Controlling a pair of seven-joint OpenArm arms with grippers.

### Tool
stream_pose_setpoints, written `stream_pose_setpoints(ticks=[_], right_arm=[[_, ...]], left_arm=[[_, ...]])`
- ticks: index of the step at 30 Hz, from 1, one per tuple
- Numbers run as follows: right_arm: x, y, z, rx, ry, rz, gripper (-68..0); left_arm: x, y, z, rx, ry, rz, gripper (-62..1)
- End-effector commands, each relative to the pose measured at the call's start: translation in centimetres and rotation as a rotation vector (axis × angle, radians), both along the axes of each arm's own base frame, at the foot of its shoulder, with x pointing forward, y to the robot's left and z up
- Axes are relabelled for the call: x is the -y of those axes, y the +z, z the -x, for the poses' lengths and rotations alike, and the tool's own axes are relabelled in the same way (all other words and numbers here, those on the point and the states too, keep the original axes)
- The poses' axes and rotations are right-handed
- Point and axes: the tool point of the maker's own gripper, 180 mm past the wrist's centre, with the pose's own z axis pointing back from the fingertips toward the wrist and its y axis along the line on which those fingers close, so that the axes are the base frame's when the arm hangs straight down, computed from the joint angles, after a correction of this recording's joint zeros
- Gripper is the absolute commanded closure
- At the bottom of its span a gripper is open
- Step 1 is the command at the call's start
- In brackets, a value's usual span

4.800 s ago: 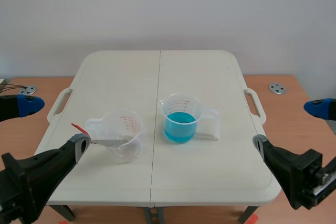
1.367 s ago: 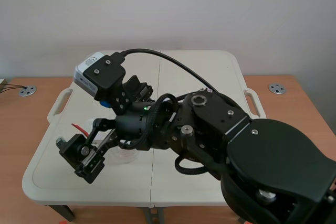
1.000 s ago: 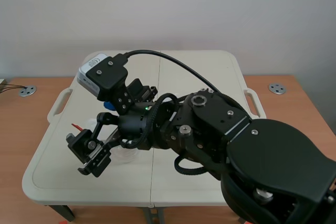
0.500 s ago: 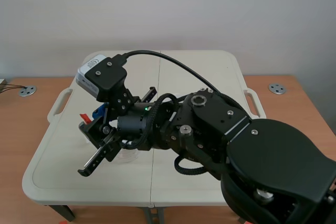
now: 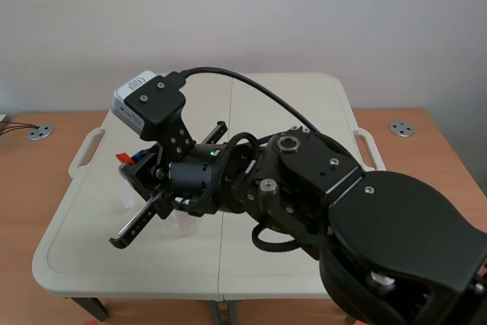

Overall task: Hold the metal plate by the orange handle, dip it into the blue solution, take it out and point at it, then put the plate back in the beaker on the left.
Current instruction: 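Lift the metal plate out of the left beaker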

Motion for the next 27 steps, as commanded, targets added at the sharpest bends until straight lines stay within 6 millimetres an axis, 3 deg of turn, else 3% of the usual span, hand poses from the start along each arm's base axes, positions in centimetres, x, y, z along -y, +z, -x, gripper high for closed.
stream_pose_setpoints(ticks=[1,16,27], right_arm=[[0.6,1.5,-1.5,0.039,-0.035,-0.027,-1.3],[3.1,2.9,-4.5,0.069,-0.136,-0.069,-1.3],[2.5,3.7,-3.8,0.085,-0.088,-0.104,-1.3]], left_arm=[[0.3,0.1,-0.1,0.009,0.008,0.013,-3.0],[0.3,0.1,0.0,0.003,0.009,0.012,-3.0],[0.3,0.1,0.0,0.003,0.007,0.012,-3.0]])
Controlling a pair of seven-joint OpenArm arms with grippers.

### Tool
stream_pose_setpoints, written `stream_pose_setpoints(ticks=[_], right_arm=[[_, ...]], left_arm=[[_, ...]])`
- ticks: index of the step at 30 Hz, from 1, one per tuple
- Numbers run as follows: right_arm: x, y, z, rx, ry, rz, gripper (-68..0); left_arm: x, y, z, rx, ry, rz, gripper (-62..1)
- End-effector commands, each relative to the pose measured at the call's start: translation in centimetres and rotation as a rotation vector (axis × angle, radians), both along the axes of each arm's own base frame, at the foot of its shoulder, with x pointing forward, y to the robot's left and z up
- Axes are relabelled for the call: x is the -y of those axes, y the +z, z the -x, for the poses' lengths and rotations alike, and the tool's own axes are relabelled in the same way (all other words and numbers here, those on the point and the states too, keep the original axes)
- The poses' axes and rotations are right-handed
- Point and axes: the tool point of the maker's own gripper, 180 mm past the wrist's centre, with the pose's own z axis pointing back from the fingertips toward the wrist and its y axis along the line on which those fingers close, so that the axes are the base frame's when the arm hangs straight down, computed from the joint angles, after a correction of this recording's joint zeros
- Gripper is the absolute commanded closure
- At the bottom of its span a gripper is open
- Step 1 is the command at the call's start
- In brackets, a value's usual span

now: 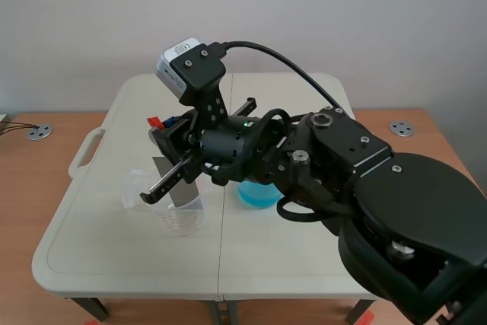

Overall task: Hold the metal plate by the orange handle, dip it into the blue solution, take it out and point at it, then put the plate back in the beaker on the left.
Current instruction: 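Lift the metal plate out of the left beaker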

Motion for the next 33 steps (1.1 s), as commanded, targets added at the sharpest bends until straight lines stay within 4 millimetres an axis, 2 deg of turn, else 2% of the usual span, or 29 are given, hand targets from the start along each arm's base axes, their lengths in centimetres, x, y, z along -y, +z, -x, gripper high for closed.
stream_pose_setpoints(ticks=[1,22,33], right_arm=[[-0.2,2.0,-0.6,0.049,-0.001,-0.045,-1.3],[-0.8,5.3,-0.2,0.164,0.025,-0.044,-1.3],[-0.8,7.9,0.1,0.211,0.026,-0.042,-1.3]], left_arm=[[0.3,0.1,-0.1,0.007,0.006,0.013,-3.0],[0.3,0.2,-0.2,0.013,0.007,0.015,-3.0],[0.3,0.2,-0.2,0.012,0.007,0.015,-3.0]])
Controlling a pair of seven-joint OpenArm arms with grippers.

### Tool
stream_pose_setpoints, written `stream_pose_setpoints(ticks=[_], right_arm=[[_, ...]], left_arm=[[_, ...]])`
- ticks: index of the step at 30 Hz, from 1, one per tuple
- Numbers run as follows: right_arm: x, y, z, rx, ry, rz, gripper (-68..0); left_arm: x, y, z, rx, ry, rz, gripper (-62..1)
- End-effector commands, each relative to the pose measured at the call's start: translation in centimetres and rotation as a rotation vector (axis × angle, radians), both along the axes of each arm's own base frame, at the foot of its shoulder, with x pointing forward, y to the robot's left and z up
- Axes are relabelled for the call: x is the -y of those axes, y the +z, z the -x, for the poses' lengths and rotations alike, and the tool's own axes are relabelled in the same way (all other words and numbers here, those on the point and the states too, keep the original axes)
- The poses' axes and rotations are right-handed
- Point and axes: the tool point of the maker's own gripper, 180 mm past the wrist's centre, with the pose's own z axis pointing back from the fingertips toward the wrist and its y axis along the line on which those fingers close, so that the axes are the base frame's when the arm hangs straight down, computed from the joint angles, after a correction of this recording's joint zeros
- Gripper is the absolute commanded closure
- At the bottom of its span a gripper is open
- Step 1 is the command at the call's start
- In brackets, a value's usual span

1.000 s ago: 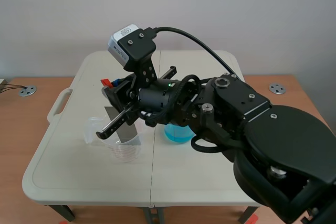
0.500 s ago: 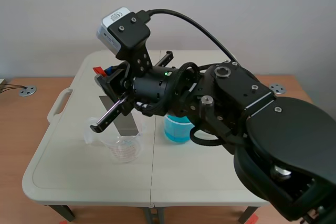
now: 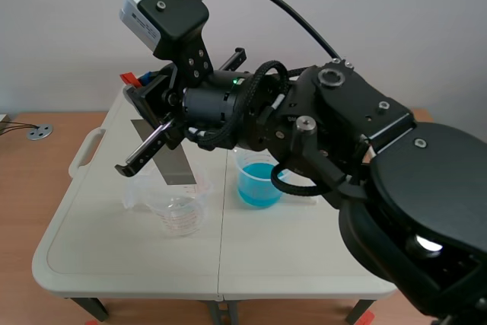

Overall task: Hold the metal plate by the orange handle, dip it into the blue solution, take it out and point at it, then put the plate back in the beaker on the left.
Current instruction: 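Lift the metal plate out of the left beaker, then move the plate over the blue solution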

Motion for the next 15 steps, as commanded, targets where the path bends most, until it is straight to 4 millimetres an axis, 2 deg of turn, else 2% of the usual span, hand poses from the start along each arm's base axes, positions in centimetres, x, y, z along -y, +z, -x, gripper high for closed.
stream_pose_setpoints(ticks=[1,6,15], right_arm=[[0.3,2.4,-0.6,0.046,-0.008,-0.046,-1.3],[1.3,3.8,-1.2,0.04,-0.035,-0.077,-1.3],[2.6,6.6,-1.2,0.018,-0.034,-0.12,-1.3]], left_arm=[[0.3,0.1,-0.1,0.009,0.005,0.012,-3.0],[0.3,0.1,-0.1,0.009,0.005,0.012,-3.0],[0.3,0.1,-0.1,0.009,0.005,0.012,-3.0]])
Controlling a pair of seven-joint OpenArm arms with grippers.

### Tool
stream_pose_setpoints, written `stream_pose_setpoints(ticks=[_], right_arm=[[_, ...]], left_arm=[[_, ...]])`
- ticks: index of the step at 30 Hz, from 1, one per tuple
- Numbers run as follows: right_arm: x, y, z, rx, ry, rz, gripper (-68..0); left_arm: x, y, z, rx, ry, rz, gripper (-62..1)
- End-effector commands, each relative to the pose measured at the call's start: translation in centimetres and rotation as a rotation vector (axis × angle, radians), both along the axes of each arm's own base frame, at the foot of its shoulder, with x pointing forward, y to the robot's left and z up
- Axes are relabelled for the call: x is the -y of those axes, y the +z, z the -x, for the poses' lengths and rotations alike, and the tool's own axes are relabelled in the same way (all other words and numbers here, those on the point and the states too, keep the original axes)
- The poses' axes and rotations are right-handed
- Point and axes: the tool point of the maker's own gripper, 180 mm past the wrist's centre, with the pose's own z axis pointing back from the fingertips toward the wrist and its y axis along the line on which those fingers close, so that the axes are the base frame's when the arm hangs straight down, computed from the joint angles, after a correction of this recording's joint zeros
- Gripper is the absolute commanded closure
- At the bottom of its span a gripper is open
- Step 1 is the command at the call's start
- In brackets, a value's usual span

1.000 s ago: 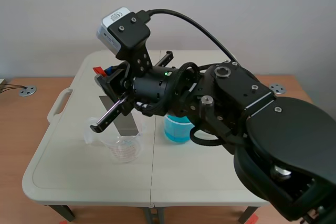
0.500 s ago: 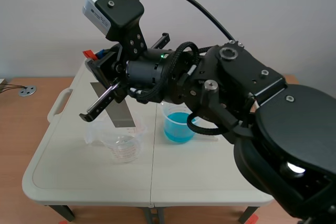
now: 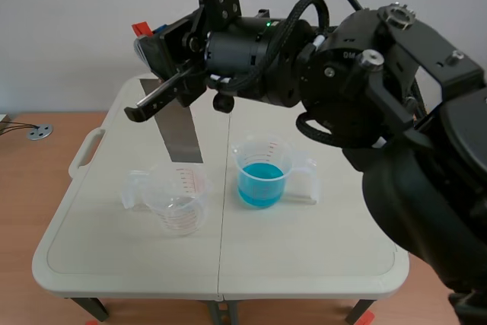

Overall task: Hold the metal plate by the orange handle, dip it into the blue solution, take it out and point at it, then put the plate back in the beaker on the left.
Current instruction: 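Move the plate over the blue solution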

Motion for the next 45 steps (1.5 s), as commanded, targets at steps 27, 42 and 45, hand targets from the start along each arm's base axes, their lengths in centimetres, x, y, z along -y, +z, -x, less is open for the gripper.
stream_pose_setpoints(ticks=[27,42,45], right_arm=[[7.8,7.1,-2.0,0.016,-0.127,-0.089,-1.3],[11.4,7.2,-3.1,0.022,-0.201,-0.067,-1.3],[11.7,7.1,-3.2,0.021,-0.211,-0.067,-1.3]], left_arm=[[0.3,0.4,-3.3,0.094,-0.006,0.01,-3.0],[-1.5,3.7,-15.1,0.369,-0.212,-0.133,-3.0],[-2.2,5.4,-18.4,0.458,-0.214,-0.158,-2.9]])
